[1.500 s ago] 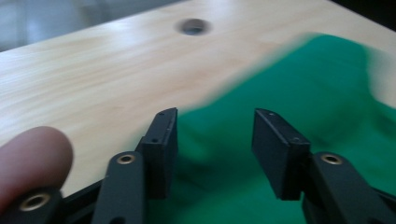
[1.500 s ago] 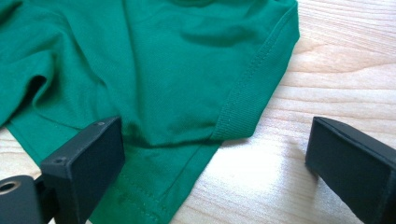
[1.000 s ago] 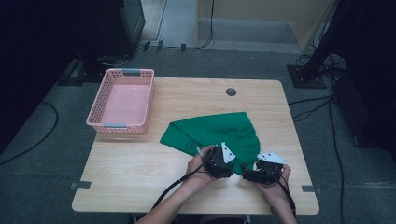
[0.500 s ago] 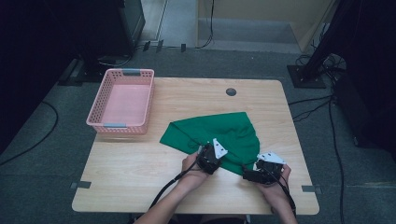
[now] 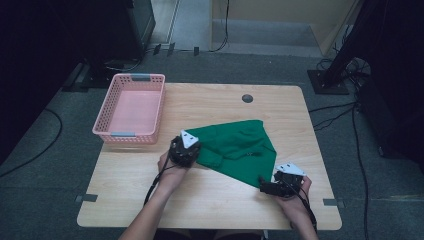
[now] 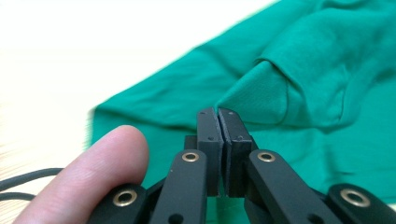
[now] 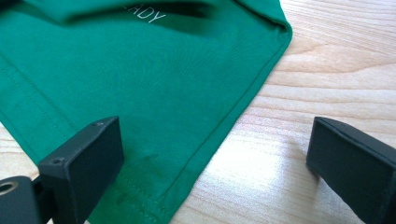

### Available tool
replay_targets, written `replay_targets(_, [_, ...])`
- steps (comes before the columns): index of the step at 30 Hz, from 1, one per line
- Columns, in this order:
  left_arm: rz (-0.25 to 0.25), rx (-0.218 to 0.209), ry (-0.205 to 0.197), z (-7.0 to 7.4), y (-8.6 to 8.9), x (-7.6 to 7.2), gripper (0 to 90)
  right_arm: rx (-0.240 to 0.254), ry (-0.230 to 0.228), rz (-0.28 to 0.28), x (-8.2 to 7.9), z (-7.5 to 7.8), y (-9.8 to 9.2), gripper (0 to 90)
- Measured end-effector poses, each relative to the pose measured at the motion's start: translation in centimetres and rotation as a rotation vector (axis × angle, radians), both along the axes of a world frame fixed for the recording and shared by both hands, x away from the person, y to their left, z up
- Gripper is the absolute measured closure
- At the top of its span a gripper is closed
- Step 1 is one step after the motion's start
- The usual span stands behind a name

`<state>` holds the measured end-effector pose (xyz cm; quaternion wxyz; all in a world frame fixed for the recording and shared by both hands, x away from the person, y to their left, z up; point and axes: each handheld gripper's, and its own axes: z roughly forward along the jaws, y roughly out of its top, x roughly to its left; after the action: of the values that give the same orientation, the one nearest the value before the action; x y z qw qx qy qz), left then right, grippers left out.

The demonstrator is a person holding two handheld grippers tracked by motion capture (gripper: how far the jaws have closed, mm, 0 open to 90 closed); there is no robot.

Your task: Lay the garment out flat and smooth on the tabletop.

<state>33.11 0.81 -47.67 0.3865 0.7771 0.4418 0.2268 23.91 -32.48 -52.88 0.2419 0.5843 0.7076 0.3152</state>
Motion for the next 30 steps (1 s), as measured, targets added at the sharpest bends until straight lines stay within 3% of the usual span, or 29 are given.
replay_targets(1, [0.039, -0.001, 0.0, 0.1, 1.4, 0.5, 90.0, 0.0, 0.0, 0.0, 0.0, 0.0, 0.0, 3.9])
replay_targets(2, [0.039, -0.001, 0.0, 0.1, 1.4, 0.5, 90.0, 0.0, 0.0, 0.0, 0.0, 0.0, 0.0, 3.9])
replay_targets(5, [0.105, -0.003, -0.009, 0.4, 3.0, 1.2, 89.7, 0.0, 0.0, 0.0, 0.0, 0.0, 0.0, 3.9])
replay_targets(7, [0.172, 0.017, -0.028, 0.5, 3.7, 1.3, 76.7, -0.001, 0.0, 0.0, 0.0, 0.0, 0.0, 3.7])
replay_targets(8, [0.18, 0.015, -0.031, 0.6, 3.8, 1.2, 68.2, 0.0, 0.0, -0.001, 0.0, 0.0, 0.0, 3.7])
replay_targets(9, [0.154, -0.004, -0.038, 0.9, 3.5, 0.6, 65.8, -0.001, 0.0, 0.0, 0.0, 0.0, 0.0, 3.7])
replay_targets(13, [0.008, -0.001, -0.073, 1.2, 0.9, -1.5, 62.8, -0.001, 0.0, -0.001, 0.0, 0.0, 0.0, 3.5])
replay_targets(15, [-0.051, -0.014, -0.062, 1.0, -0.5, -2.2, 62.8, -0.001, 0.0, -0.001, 0.0, 0.0, 0.0, 3.5])
replay_targets(19, [-0.142, 0.03, -0.037, -0.2, -3.4, -2.8, 63.0, -0.001, 0.0, -0.001, 0.0, 0.0, 0.0, 3.5])
replay_targets(23, [-0.183, 0.076, -0.025, -1.3, -5.4, -2.9, 62.9, -0.001, 0.0, -0.001, 0.0, 0.0, 0.0, 3.5])
replay_targets(26, [-0.228, 0.162, -0.024, -2.6, -7.4, -2.8, 62.6, -0.001, 0.0, -0.002, 0.0, 0.0, 0.0, 3.5])
replay_targets(28, [-0.223, 0.206, -0.024, -3.1, -8.0, -2.5, 61.8, -0.001, 0.0, -0.001, 0.0, 0.0, 0.0, 3.5])
replay_targets(30, [-0.204, 0.218, -0.017, -3.6, -8.1, -2.2, 61.8, -0.001, 0.0, -0.001, 0.0, 0.0, 0.0, 3.5])
